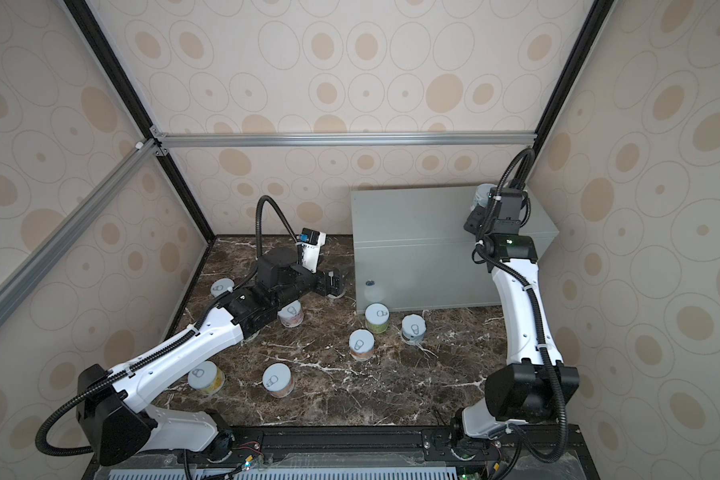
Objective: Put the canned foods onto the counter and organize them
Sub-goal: 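Lower the light-blue can onto the cabinet top near its far corner, then open the right gripper and lift it away from the can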
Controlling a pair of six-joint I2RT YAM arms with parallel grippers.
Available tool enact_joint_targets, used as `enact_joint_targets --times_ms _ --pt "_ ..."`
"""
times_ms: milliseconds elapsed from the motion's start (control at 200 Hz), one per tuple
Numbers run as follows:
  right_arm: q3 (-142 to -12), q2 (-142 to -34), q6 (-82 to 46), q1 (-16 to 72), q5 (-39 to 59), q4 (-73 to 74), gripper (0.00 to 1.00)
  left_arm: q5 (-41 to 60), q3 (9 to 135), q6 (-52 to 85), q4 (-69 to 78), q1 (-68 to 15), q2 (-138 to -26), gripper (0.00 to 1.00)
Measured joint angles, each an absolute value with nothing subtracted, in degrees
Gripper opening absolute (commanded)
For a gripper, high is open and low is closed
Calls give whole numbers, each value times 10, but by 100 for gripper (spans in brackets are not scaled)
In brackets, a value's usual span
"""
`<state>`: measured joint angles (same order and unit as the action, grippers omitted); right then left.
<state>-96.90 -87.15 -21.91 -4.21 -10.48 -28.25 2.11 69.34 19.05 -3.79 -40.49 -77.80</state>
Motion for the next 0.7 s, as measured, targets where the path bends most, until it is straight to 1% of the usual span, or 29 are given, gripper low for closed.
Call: enact_joint_targets --times_ms 465,700 --pt "-920 -870 -209 -42 -103 -179 15 23 686 199 -36 -405 -778 99" --pt "-918 -864 -200 -42 -88 -177 39 22 681 201 -37 -405 -777 99"
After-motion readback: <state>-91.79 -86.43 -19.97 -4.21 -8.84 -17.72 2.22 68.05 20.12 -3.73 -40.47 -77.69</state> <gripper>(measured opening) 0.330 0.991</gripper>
